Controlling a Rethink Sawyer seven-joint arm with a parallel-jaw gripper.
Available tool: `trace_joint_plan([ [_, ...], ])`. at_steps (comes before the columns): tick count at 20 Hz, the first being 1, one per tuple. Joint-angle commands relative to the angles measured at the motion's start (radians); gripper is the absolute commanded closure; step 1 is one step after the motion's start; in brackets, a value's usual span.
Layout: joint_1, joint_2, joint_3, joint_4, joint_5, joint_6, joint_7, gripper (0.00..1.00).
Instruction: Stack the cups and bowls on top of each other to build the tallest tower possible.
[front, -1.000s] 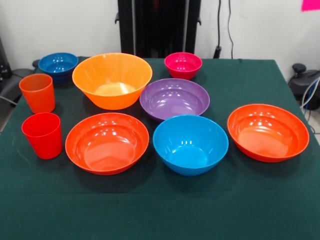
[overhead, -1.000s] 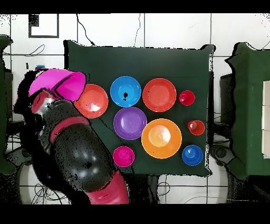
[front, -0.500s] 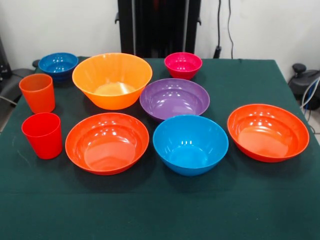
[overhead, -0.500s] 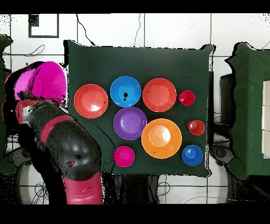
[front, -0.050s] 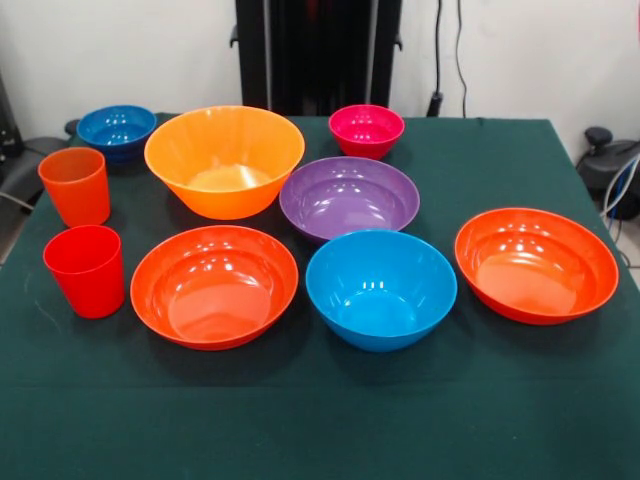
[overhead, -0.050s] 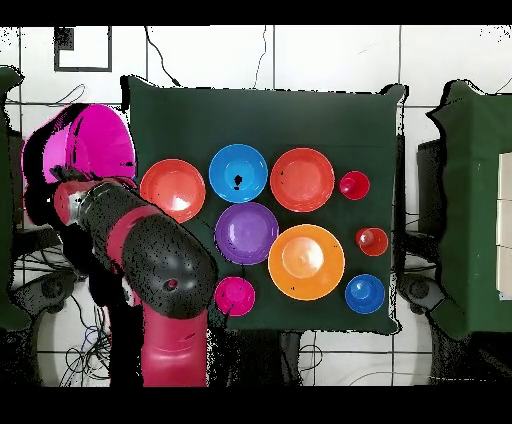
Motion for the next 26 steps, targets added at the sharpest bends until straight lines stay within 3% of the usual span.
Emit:
trace_joint_plan([
  [1, -0.032, 0.069, -0.063, -0.016, -0.025, 0.078, -0.207, 1.00],
  [7, -0.116, 0.092, -0.072, -0.034, -0.179, 0.112, -0.198, 1.00],
  [12, -0.162, 0.129, -0.062, -0.043, -0.234, 0.145, -0.235, 1.00],
  [17, -0.171, 0.175, -0.059, -0.040, -0.209, 0.164, -0.301, 1.00],
  [26, -0.140, 0.279, -0.052, -0.049, -0.083, 0.235, -0.458, 1.00],
])
